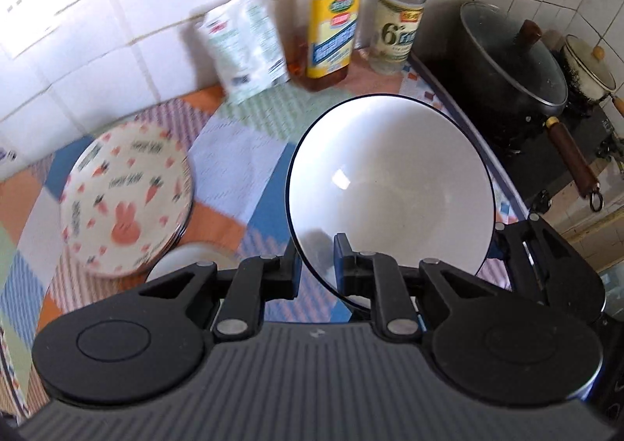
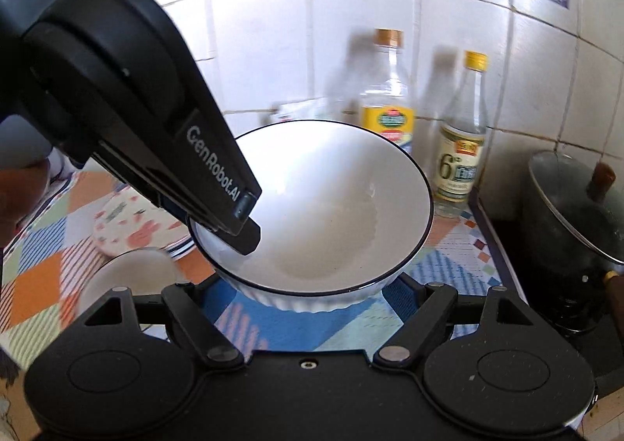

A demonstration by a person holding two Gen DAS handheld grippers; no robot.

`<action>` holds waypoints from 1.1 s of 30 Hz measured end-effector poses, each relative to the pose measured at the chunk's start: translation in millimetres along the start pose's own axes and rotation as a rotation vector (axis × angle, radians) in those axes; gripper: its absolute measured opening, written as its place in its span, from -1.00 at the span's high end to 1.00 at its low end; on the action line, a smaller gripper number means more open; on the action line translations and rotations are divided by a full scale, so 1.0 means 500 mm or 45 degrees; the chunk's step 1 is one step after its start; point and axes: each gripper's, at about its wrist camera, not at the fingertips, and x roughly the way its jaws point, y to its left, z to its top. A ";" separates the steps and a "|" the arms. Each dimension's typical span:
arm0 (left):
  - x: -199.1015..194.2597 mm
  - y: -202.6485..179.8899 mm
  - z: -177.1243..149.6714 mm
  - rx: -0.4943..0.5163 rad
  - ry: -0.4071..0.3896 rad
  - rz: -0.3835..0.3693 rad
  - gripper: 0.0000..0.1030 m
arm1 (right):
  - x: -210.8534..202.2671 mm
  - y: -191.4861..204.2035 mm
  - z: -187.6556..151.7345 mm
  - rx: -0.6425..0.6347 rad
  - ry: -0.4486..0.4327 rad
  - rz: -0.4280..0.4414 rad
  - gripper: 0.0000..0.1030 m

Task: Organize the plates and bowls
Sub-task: 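Lift the bowl with the left gripper and carry it over the bowl stack, then lower the bowl onto the bowl stack and open the left gripper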

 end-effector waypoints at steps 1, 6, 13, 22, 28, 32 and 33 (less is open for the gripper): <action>-0.008 0.013 -0.012 -0.006 0.000 0.005 0.71 | -0.005 0.014 -0.001 -0.008 0.004 0.013 -0.65; -0.035 0.082 -0.066 -0.076 -0.001 0.001 0.70 | -0.018 0.087 -0.002 -0.090 0.008 0.068 -0.65; -0.016 0.176 -0.106 -0.251 0.073 -0.001 0.71 | 0.023 0.146 0.005 -0.200 0.071 0.199 -0.65; 0.012 0.252 -0.117 -0.401 0.142 0.036 0.71 | 0.081 0.162 0.017 -0.129 0.166 0.462 -0.65; 0.043 0.275 -0.132 -0.440 0.199 -0.007 0.70 | 0.106 0.180 0.014 -0.206 0.240 0.498 -0.65; 0.050 0.288 -0.130 -0.443 0.220 -0.035 0.68 | 0.110 0.183 0.016 -0.238 0.255 0.496 -0.65; 0.051 0.289 -0.129 -0.429 0.221 -0.024 0.68 | 0.109 0.186 0.015 -0.245 0.255 0.492 -0.65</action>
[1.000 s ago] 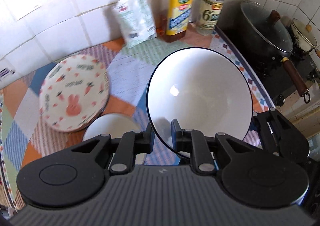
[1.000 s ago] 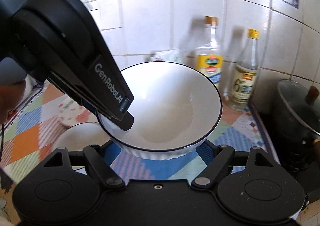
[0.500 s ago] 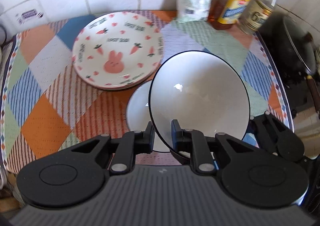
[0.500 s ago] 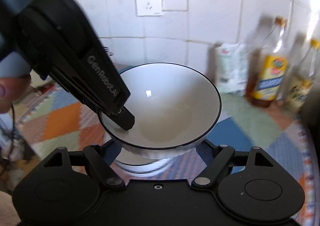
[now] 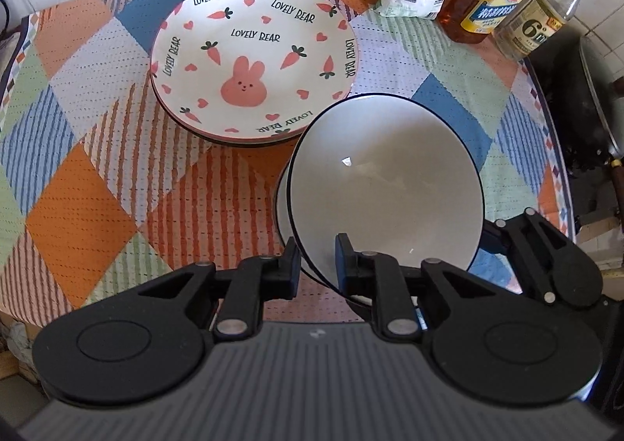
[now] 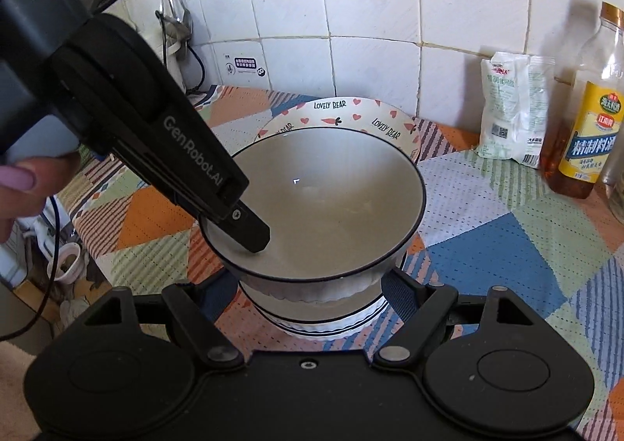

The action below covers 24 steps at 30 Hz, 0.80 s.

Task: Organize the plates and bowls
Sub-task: 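Lower the bowl onto the bowl stack and open the left gripper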

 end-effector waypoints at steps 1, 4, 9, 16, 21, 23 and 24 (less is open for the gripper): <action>0.001 0.000 0.001 0.009 -0.004 0.016 0.67 | 0.000 0.004 -0.001 -0.004 0.002 -0.008 -0.65; 0.011 0.007 0.002 0.005 0.022 0.006 0.66 | -0.004 0.027 -0.003 -0.047 0.030 -0.054 -0.67; 0.017 0.005 -0.008 0.013 0.016 -0.001 0.66 | 0.001 0.039 -0.009 -0.094 0.058 -0.120 -0.67; 0.030 -0.011 -0.015 0.015 0.044 0.043 0.52 | 0.009 0.050 -0.021 -0.118 0.058 -0.206 -0.71; 0.024 -0.029 -0.018 0.068 0.059 0.068 0.51 | 0.005 0.053 -0.028 -0.036 0.036 -0.245 -0.72; 0.017 -0.028 -0.021 0.070 0.053 0.061 0.44 | 0.000 0.054 -0.027 -0.002 0.030 -0.250 -0.72; 0.011 -0.025 -0.023 0.071 0.046 0.053 0.43 | -0.004 0.056 -0.027 0.010 0.021 -0.256 -0.72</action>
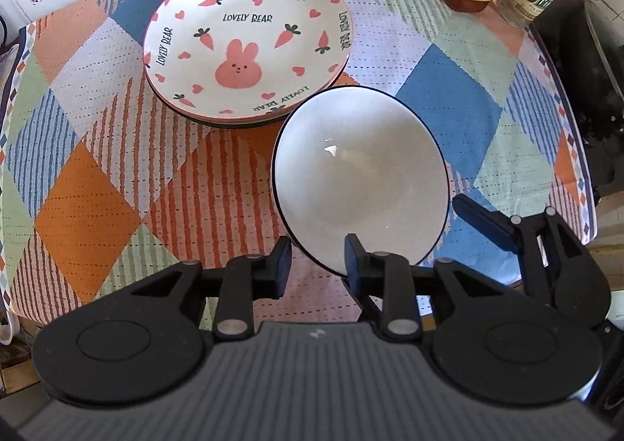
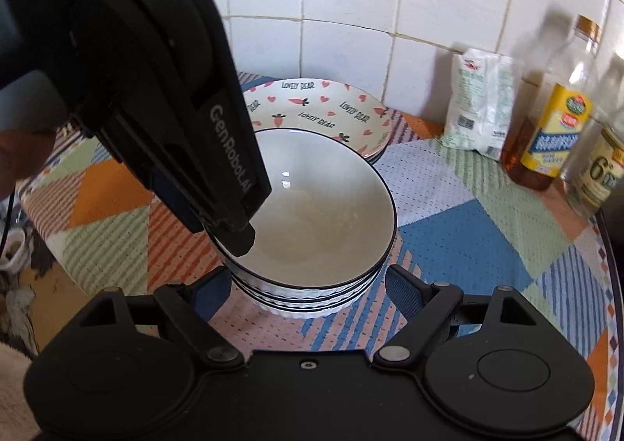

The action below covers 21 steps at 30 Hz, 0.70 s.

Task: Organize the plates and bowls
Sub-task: 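Lower the bowl onto the bowl stack and open the left gripper, then grasp the rim of the stacked bowls with the left gripper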

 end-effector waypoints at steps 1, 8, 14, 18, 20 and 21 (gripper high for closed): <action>-0.008 0.002 -0.003 0.003 -0.010 -0.009 0.41 | -0.004 0.002 -0.001 0.014 -0.012 -0.005 -0.72; -0.047 0.025 -0.023 0.005 -0.064 -0.101 0.33 | -0.024 0.019 -0.013 0.105 -0.071 0.016 -0.72; -0.083 0.060 -0.044 0.000 -0.119 -0.133 0.32 | -0.034 0.030 -0.024 0.151 -0.101 0.008 -0.74; -0.107 0.090 -0.062 -0.012 -0.162 -0.147 0.27 | -0.046 0.041 -0.021 0.220 -0.119 0.015 -0.74; -0.114 0.106 -0.073 -0.029 -0.176 -0.159 0.24 | -0.053 0.051 -0.027 0.246 -0.115 0.019 -0.74; -0.116 0.113 -0.079 -0.035 -0.183 -0.163 0.23 | -0.057 0.056 -0.032 0.252 -0.112 0.019 -0.75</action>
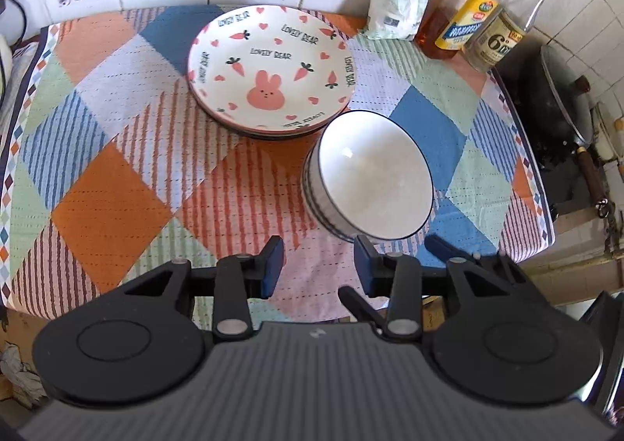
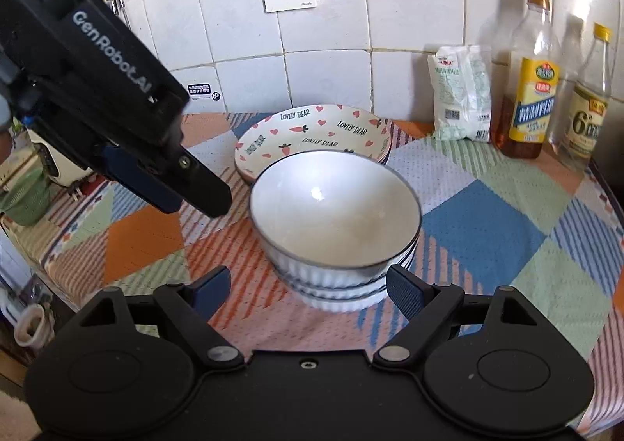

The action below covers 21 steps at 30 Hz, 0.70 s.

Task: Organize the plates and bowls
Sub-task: 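Grasp the rim of the stacked bowls with the left gripper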

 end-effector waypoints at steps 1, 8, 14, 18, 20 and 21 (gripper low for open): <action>-0.003 0.007 -0.005 -0.007 -0.006 0.000 0.21 | -0.004 0.004 -0.007 0.004 -0.001 0.000 -0.76; -0.015 0.042 -0.036 -0.020 -0.103 -0.015 0.10 | 0.001 0.016 -0.046 -0.011 -0.072 -0.020 -0.80; -0.001 0.061 -0.023 -0.056 -0.186 0.012 -0.16 | 0.039 -0.009 -0.054 -0.017 -0.053 -0.009 -0.81; -0.003 0.073 -0.005 -0.068 -0.232 -0.011 -0.19 | 0.065 -0.026 -0.066 -0.075 -0.006 0.013 -0.81; -0.007 0.078 0.003 -0.077 -0.254 -0.035 -0.20 | 0.072 -0.032 -0.065 -0.087 -0.013 0.021 -0.81; -0.009 0.080 0.008 -0.079 -0.265 -0.053 -0.21 | 0.078 -0.036 -0.064 -0.088 -0.011 0.028 -0.81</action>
